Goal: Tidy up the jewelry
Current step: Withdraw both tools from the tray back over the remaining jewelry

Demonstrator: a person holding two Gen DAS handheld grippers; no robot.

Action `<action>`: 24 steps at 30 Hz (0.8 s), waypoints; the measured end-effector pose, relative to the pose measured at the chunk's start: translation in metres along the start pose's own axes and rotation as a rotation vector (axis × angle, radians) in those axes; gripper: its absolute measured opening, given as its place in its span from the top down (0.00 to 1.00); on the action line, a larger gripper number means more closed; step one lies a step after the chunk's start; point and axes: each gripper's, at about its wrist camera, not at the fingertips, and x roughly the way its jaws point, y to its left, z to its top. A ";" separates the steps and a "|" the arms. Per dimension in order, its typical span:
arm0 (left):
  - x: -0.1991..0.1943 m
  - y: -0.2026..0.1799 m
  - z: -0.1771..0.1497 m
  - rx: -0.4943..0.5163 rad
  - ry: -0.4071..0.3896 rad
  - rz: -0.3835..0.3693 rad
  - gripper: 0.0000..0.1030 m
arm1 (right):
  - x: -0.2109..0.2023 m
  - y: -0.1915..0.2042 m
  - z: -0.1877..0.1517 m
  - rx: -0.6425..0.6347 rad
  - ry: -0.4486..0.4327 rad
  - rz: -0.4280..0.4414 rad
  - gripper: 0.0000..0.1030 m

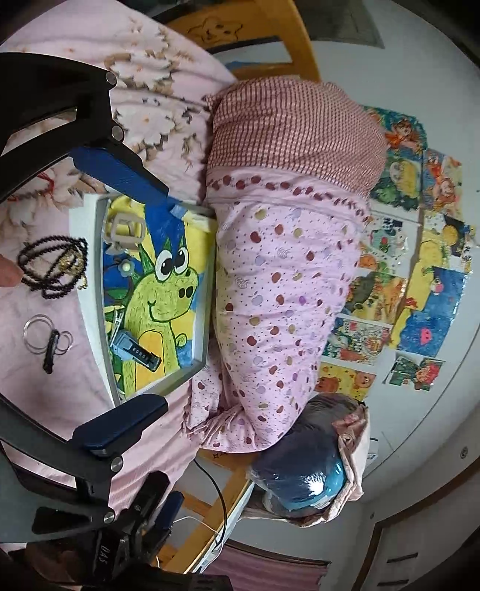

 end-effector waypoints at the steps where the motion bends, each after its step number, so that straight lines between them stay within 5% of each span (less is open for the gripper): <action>1: -0.008 0.001 -0.003 -0.005 0.000 0.008 0.02 | -0.005 0.001 -0.001 -0.003 -0.005 0.004 0.00; 13: -0.087 0.022 -0.045 -0.026 0.051 0.197 0.02 | -0.041 0.035 -0.020 -0.089 -0.002 0.101 0.00; 24: -0.093 0.027 -0.071 -0.056 0.210 0.226 0.02 | -0.038 0.053 -0.047 -0.151 0.084 0.164 0.00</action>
